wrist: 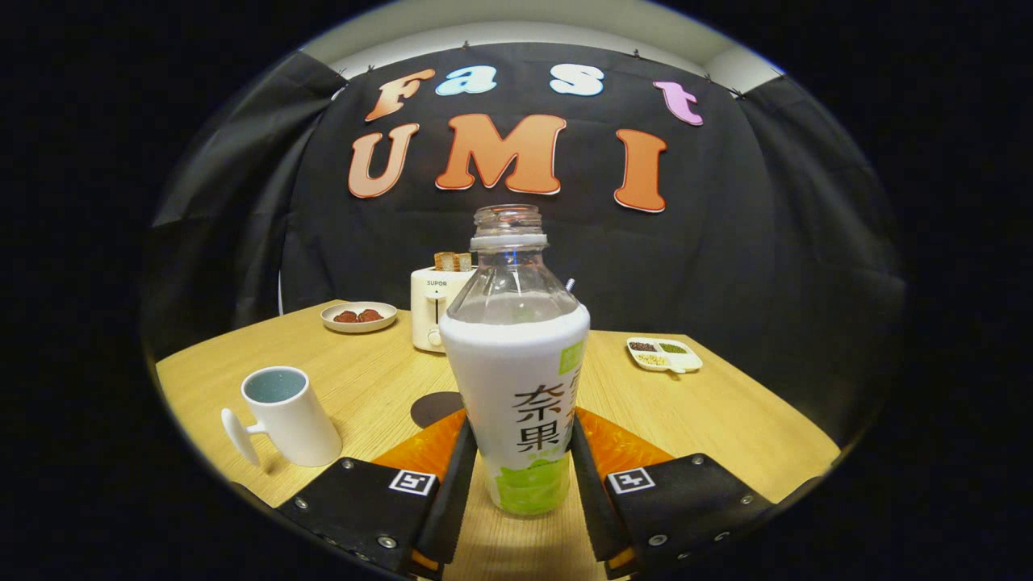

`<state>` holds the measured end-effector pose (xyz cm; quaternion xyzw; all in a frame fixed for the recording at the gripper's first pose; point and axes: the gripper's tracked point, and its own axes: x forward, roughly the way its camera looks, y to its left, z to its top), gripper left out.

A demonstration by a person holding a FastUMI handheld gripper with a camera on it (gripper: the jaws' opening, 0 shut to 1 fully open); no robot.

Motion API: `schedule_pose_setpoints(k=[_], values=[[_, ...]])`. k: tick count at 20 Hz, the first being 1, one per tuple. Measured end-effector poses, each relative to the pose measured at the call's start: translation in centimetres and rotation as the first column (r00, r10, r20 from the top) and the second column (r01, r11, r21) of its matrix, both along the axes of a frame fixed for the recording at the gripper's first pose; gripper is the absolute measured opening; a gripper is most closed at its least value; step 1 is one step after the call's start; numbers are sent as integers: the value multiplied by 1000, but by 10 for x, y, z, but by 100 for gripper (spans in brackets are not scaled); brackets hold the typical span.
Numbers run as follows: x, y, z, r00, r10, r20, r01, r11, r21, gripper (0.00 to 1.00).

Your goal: Take the bottle from table, then pour the juice into the cup, finally place the bottle on the coaster

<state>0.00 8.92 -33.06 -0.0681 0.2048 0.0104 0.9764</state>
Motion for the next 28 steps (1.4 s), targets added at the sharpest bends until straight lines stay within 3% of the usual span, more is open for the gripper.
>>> schedule_pose_setpoints(k=[4,7,12,17,28], values=[[6,11,9,998,43,35,-37,990,-136,60],[9,22,18,994,100,54,-81,957,-278,60],[16,36,35,978,189,94,-112,842,-527,59],[22,48,39,963,256,88,-141,752,-644,58],[18,63,47,916,392,88,-124,485,-866,58]])
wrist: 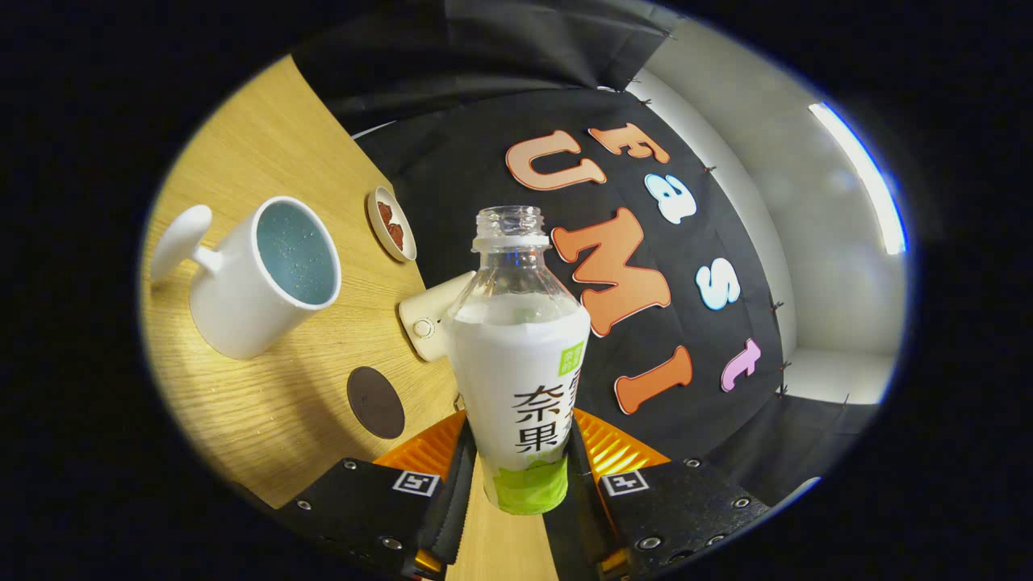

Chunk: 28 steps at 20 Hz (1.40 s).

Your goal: Take the bottle from table, then pour the juice into the cup, finally place the bottle on the coaster

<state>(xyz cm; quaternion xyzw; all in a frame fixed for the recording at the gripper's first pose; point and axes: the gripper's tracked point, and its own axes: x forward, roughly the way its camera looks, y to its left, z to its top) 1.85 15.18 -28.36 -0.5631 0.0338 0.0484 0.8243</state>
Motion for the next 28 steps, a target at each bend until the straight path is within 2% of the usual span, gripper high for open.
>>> schedule_pose_setpoints(k=[6,17,28], values=[[0,14,9,997,67,32,-62,991,-121,58],[11,20,9,986,143,89,-103,928,-359,58],[13,20,6,983,156,101,-101,903,-418,58]])
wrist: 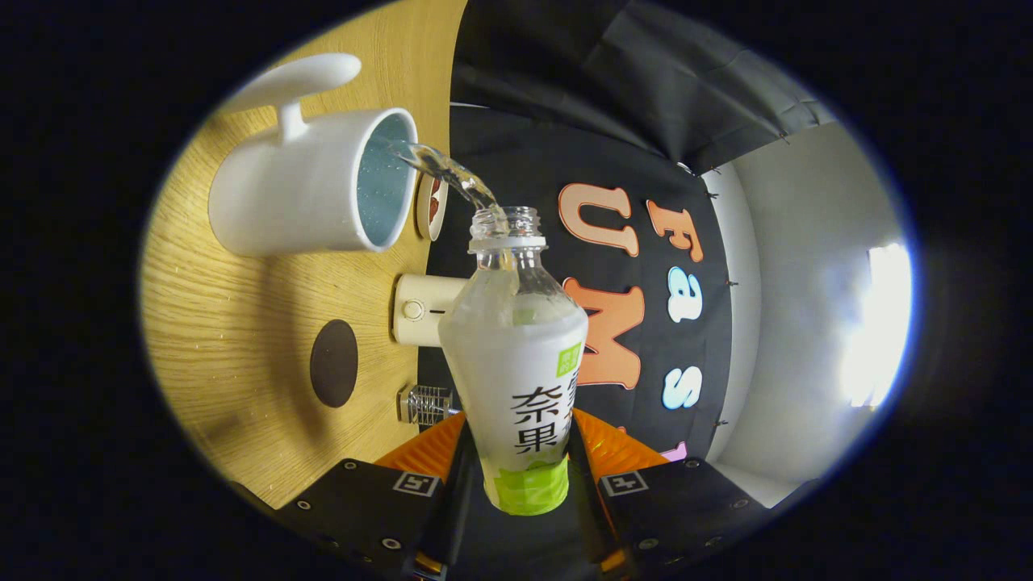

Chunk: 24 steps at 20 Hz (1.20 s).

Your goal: Take the bottle from table, then pour the juice into the cup, finally place the bottle on the coaster

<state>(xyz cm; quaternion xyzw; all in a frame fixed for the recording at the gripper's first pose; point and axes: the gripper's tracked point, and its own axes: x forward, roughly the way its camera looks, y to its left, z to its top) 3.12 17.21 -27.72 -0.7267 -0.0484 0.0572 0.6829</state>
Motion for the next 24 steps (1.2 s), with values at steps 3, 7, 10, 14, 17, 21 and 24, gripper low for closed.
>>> schedule_pose_setpoints(k=[3,7,10,14,17,21,24], values=[[3,-1,0,1000,-3,3,3,1000,-5,58],[5,-3,1,1000,2,12,-1,1000,-17,58],[5,-2,-1,1000,3,15,-3,1000,-26,58],[5,-1,-2,1000,13,18,-13,999,-42,58],[5,0,-3,1000,20,23,-19,998,-53,58],[7,-2,-2,999,24,28,-22,997,-69,58],[9,-2,-4,999,25,29,-23,997,-77,58]])
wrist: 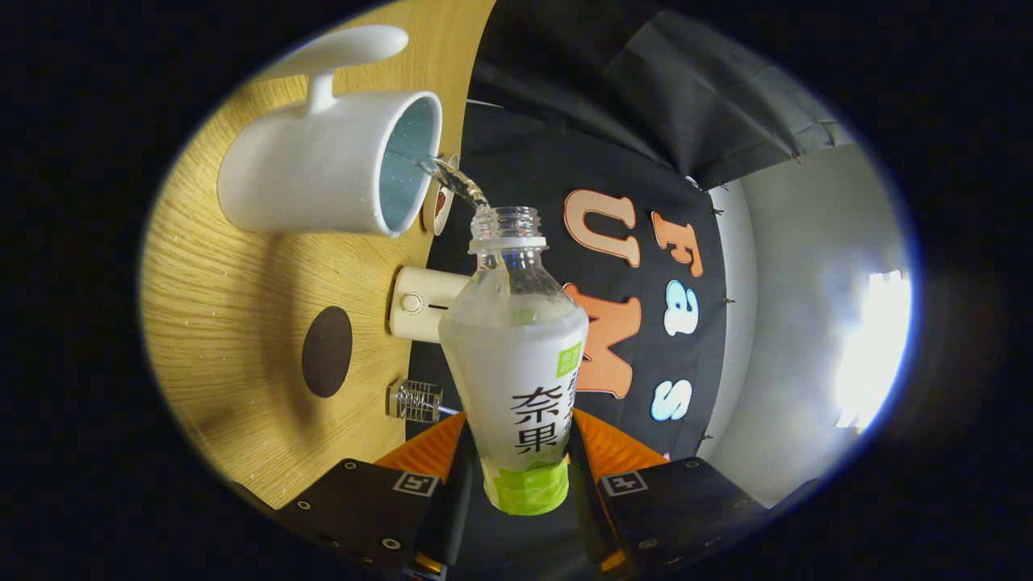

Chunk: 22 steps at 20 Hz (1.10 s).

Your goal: Take the bottle from table, then pour the juice into the cup, finally place the bottle on the coaster

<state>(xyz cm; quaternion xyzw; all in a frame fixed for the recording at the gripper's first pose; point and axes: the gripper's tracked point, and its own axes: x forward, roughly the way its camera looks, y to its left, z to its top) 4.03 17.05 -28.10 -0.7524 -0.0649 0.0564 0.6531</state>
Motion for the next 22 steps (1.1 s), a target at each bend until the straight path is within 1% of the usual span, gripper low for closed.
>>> schedule_pose_setpoints(k=[20,22], values=[[5,3,11,998,37,43,-34,996,-85,58],[4,5,11,997,52,49,-47,993,-108,58]])
